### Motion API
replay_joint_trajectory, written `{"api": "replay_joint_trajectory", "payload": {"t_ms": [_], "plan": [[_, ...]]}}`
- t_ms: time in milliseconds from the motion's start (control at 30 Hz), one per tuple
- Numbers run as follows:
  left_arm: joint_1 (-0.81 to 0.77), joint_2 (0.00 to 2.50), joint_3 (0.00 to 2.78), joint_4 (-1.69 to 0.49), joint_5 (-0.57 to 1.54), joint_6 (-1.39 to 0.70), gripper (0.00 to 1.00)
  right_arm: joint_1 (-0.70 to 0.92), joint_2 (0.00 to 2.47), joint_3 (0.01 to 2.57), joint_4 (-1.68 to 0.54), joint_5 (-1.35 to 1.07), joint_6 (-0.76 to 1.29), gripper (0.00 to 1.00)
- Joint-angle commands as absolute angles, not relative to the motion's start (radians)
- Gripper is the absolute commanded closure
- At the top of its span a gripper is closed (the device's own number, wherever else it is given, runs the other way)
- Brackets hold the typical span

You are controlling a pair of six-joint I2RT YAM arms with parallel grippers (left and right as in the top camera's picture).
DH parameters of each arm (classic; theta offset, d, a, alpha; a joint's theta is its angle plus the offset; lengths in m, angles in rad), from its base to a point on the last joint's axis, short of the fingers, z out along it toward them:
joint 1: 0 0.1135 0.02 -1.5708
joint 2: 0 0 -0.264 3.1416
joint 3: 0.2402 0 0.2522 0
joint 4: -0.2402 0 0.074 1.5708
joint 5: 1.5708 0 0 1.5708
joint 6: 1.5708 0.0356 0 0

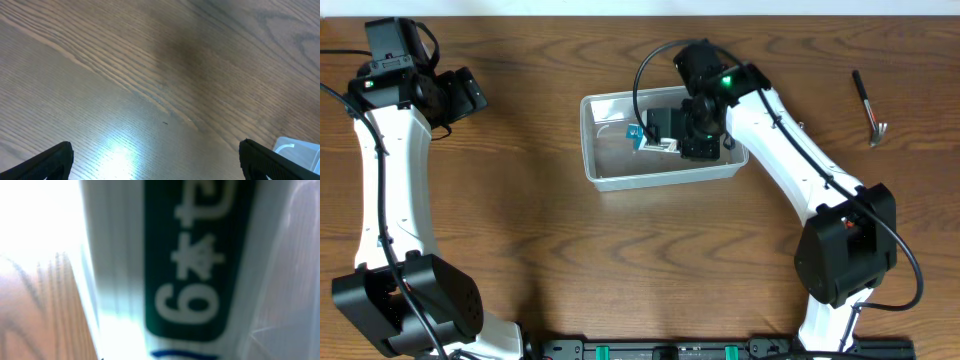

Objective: Pack container
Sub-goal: 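Carry the box over the container and lower it inside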

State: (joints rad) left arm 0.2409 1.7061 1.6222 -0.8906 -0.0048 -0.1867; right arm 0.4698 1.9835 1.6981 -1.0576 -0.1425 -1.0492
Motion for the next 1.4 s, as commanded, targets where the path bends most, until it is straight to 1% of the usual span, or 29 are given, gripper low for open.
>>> {"api": "replay_joint_trajectory", "payload": {"t_ms": [0, 133, 267, 367, 400, 567, 633, 667, 700, 767, 867, 1100, 1300, 1367], "plan": [[0.244, 1.711, 1.627, -0.893, -0.016, -0.197, 0.02, 0.476, 1.982, 1.640, -1.003, -0.162, -1.059, 0.98], [0.244, 1.711, 1.627, -0.893, -0.016, -0.197, 0.02, 0.476, 1.982, 1.596, -0.943, -0.162, -1.032, 0.94], [0.244, 1.711, 1.627, -0.893, -0.016, -0.197, 0.02, 0.476, 1.982, 1.589, -0.926, -0.162, -1.033, 0.94], [0.244, 1.711, 1.627, -0.893, -0.016, -0.197, 0.02, 0.476, 1.982, 1.589, -0.927, -0.162, -1.032, 0.91], [0.244, 1.711, 1.627, -0.893, -0.016, -0.197, 0.02, 0.476, 1.982, 1.588, -0.927, -0.162, -1.032, 0.88], [0.244, 1.711, 1.627, -0.893, -0.016, -0.197, 0.02, 0.476, 1.982, 1.585, -0.927, -0.162, -1.032, 0.60], [0.244, 1.711, 1.627, -0.893, -0.016, -0.197, 0.02, 0.476, 1.982, 1.585, -0.927, -0.162, -1.032, 0.45], [0.244, 1.711, 1.627, -0.893, -0.016, -0.197, 0.02, 0.476, 1.982, 1.585, -0.927, -0.162, -1.032, 0.43], [0.244, 1.711, 1.627, -0.893, -0.016, -0.197, 0.02, 0.476, 1.982, 1.585, -0.926, -0.162, -1.026, 0.37], [0.244, 1.711, 1.627, -0.893, -0.016, -0.197, 0.02, 0.476, 1.982, 1.585, -0.918, -0.162, -1.002, 0.30], [0.244, 1.711, 1.627, -0.893, -0.016, -0.197, 0.02, 0.476, 1.982, 1.585, -0.905, -0.162, -0.960, 0.22], [0.244, 1.711, 1.627, -0.893, -0.016, -0.197, 0.02, 0.476, 1.982, 1.585, -0.844, -0.158, -0.882, 0.15], [0.244, 1.711, 1.627, -0.893, -0.016, -0.197, 0.02, 0.476, 1.982, 1.585, -0.837, -0.155, -0.857, 0.15], [0.244, 1.711, 1.627, -0.893, -0.016, -0.197, 0.02, 0.476, 1.982, 1.585, -0.835, -0.146, -0.841, 0.17]]}}
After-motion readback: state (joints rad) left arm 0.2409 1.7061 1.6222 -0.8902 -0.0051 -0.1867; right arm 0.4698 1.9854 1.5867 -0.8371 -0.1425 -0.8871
